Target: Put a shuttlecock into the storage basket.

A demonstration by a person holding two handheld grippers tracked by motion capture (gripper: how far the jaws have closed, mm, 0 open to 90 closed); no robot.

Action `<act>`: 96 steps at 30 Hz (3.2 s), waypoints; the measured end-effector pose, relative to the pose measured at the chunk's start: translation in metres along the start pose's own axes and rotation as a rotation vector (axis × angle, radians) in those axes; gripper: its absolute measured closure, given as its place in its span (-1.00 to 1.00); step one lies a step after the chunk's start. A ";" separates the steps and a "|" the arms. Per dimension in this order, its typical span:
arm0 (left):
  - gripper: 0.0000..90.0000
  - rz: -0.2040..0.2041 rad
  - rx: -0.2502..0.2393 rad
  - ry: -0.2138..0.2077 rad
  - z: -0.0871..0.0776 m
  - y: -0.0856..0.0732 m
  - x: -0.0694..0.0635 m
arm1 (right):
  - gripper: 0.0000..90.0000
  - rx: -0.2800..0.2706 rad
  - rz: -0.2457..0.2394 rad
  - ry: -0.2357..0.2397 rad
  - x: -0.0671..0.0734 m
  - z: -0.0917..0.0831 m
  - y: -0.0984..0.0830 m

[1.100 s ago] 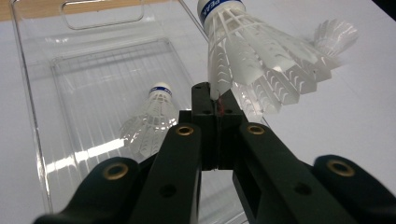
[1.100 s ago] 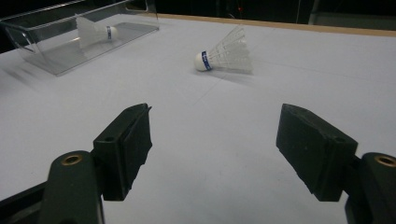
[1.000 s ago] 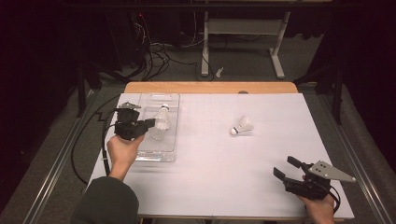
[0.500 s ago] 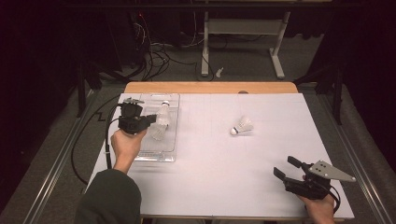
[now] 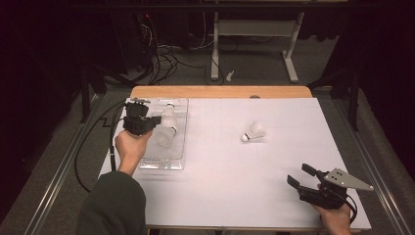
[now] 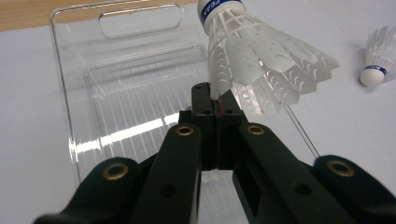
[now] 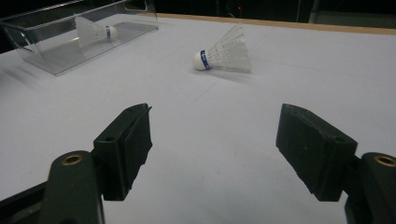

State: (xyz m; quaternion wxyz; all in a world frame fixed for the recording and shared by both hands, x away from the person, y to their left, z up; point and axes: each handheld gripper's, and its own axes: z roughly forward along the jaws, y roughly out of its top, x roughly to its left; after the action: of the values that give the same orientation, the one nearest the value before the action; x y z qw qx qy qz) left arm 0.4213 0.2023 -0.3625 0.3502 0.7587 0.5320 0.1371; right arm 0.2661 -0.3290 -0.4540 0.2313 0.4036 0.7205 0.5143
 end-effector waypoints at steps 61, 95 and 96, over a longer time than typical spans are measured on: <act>0.07 0.020 0.015 -0.018 0.032 0.001 -0.015 | -0.38 0.005 -0.026 -0.006 0.005 0.001 0.000; -0.07 0.036 -0.112 -0.017 -0.009 -0.026 -0.030 | -0.38 0.004 -0.025 -0.001 0.005 0.000 0.001; -0.07 0.042 -0.112 -0.020 -0.010 -0.027 -0.031 | -0.38 0.004 -0.025 -0.001 0.005 0.000 0.000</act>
State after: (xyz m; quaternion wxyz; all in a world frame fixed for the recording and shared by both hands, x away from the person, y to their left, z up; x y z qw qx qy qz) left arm 0.3841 0.1829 -0.3685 0.3945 0.7502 0.5039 0.1663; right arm 0.2635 -0.3251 -0.4531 0.2372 0.3952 0.7265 0.5097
